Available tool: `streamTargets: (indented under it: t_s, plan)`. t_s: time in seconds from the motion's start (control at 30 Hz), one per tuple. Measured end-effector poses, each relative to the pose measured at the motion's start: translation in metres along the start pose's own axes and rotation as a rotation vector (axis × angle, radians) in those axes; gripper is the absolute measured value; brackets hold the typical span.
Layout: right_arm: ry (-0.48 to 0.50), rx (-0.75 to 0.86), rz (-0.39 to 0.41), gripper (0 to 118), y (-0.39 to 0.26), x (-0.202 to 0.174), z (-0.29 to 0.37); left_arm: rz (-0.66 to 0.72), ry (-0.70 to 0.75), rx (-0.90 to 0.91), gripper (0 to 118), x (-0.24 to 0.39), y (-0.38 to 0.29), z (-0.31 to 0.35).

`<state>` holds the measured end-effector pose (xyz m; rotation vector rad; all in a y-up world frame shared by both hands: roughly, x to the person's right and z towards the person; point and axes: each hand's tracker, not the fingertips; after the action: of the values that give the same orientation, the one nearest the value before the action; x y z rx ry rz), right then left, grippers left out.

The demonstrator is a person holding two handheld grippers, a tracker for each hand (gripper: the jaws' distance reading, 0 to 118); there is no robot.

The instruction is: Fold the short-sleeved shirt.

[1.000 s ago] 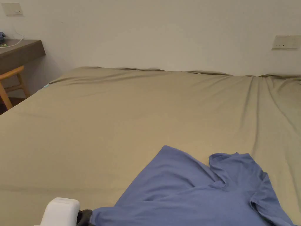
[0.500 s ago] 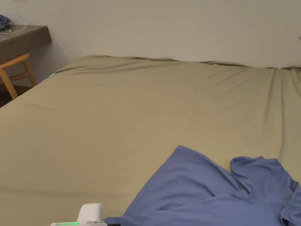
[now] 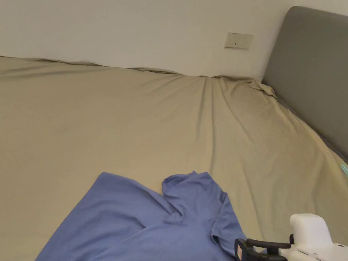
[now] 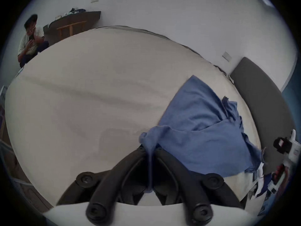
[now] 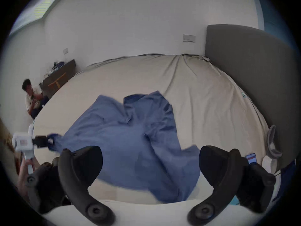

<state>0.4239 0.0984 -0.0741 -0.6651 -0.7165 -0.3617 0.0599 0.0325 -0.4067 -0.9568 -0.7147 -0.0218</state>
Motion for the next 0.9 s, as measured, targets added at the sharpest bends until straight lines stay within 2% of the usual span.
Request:
streamTargets:
  t_s: [0.07, 0.23, 0.3, 0.33, 0.4, 0.47, 0.57, 0.6, 0.67, 0.7, 0.73, 0.8, 0.9]
  plan:
    - [-0.012, -0.014, -0.024, 118, 0.023, 0.008, -0.029, -0.008, 0.005, 0.001, 2, 0.004, -0.002, 0.001]
    - [-0.027, -0.23, -0.105, 118, 0.066, 0.027, -0.153, -0.003, 0.016, -0.006, 2, 0.007, -0.004, -0.003]
    - [-0.082, -0.325, -0.088, 118, 0.068, 0.028, -0.203, 0.003, 0.019, -0.01, 2, 0.008, -0.005, -0.003]
    - [-0.115, -0.375, -0.063, 114, 0.069, 0.029, -0.221, 0.007, 0.02, -0.009, 2, 0.009, -0.005, -0.003]
    - [-0.12, -0.424, -0.041, 105, 0.064, 0.028, -0.244, 0.023, 0.017, -0.007, 2, 0.007, -0.002, -0.004]
    - [-0.103, -0.461, -0.065, 94, 0.06, 0.032, -0.25, 0.025, 0.014, -0.006, 2, 0.01, -0.001, -0.003]
    - [-0.092, -0.456, -0.058, 87, 0.051, 0.033, -0.244, -0.014, 0.024, -0.01, 2, 0.018, 0.004, -0.006]
    - [-0.09, -0.447, -0.04, 74, 0.054, 0.033, -0.236, -0.019, 0.023, -0.004, 2, 0.021, 0.005, -0.006]
    - [-0.078, -0.426, -0.005, 32, 0.057, 0.029, -0.227, -0.028, 0.014, 0.004, 2, 0.024, 0.011, -0.006]
    - [-0.12, -0.4, 0.043, 7, 0.058, 0.027, -0.223, -0.025, 0.006, 0.011, 2, 0.027, 0.013, -0.004]
    - [-0.113, -0.376, 0.048, 6, 0.061, 0.029, -0.217, -0.022, -0.01, 0.023, 2, 0.03, 0.015, -0.002]
    - [-0.05, -0.342, -0.003, 6, 0.06, 0.032, -0.208, -0.02, -0.031, 0.043, 2, 0.038, 0.021, 0.002]
    - [-0.05, -0.208, -0.015, 6, 0.063, 0.032, -0.176, -0.052, -0.057, 0.072, 2, 0.055, 0.032, 0.012]
